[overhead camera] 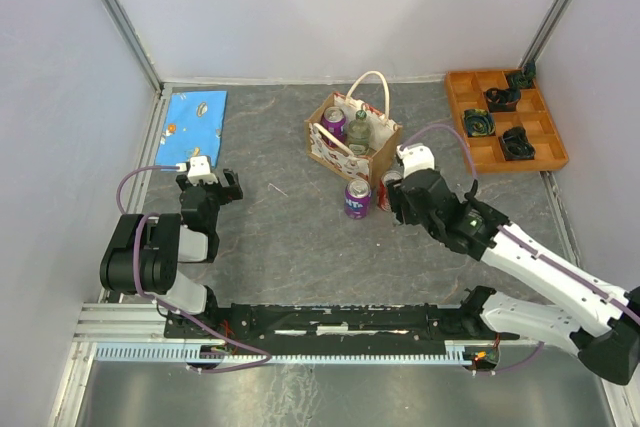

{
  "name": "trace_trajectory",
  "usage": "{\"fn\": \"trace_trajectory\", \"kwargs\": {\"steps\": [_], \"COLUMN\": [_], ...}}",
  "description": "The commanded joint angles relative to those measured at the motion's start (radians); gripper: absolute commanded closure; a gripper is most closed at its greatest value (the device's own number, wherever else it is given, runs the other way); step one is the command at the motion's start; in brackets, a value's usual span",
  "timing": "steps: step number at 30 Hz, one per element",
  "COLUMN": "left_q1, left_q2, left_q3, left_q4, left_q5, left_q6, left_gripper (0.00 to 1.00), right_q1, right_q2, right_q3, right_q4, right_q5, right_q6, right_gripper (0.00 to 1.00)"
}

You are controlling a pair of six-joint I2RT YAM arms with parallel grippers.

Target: Take the beverage out of the canvas bag

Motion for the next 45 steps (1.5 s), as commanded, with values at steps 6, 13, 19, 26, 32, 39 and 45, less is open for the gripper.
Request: {"fn": "trace_trajectory", "kwargs": {"steps": [6, 13, 19, 26, 32, 39, 45], "left_q1": [-0.002, -0.002, -0.002, -0.003, -0.005, -0.007, -0.009], "left_q2": [-0.012, -0.012, -0.011, -0.012, -0.013, -0.013, -0.012], "left_q3": [0.023, 0.023, 0.022, 0.023, 0.024, 0.024, 0.024], "left_q4": [0.031, 0.034, 0.032, 0.030, 0.030, 0.029, 0.030], "left_q5": [-0.017, -0.017, -0.017, -0.017, -0.019, -0.024, -0.027], "left_q6": [0.065, 0.065, 0.065, 0.065, 0.066, 0.067, 0.068], "left_gripper": [0.01, 0.01, 0.01, 0.01, 0.01, 0.01, 0.01], "right_q1": [0.056, 0.066, 0.065, 0.059, -0.022, -0.132, -0.164], "right_q2": [-0.004, -0.010, 0.111, 0.251, 0.274, 0.324, 0.380], "right_q3": [-0.046, 0.040, 0.060, 0.110, 0.087, 0.071, 0.100], "right_q4": [0.054, -0.014, -0.015, -0.045, -0.004, 0.036, 0.033], "right_q5": [0.015, 0.088, 0.112, 0.093, -0.005, -0.130, -0.180], "right_q6": [0.072, 0.046, 0.064, 0.091, 0.116, 0.117, 0.102], "right_gripper": [1.00, 1.00, 1.00, 1.00, 1.00, 0.97, 0.71]}}
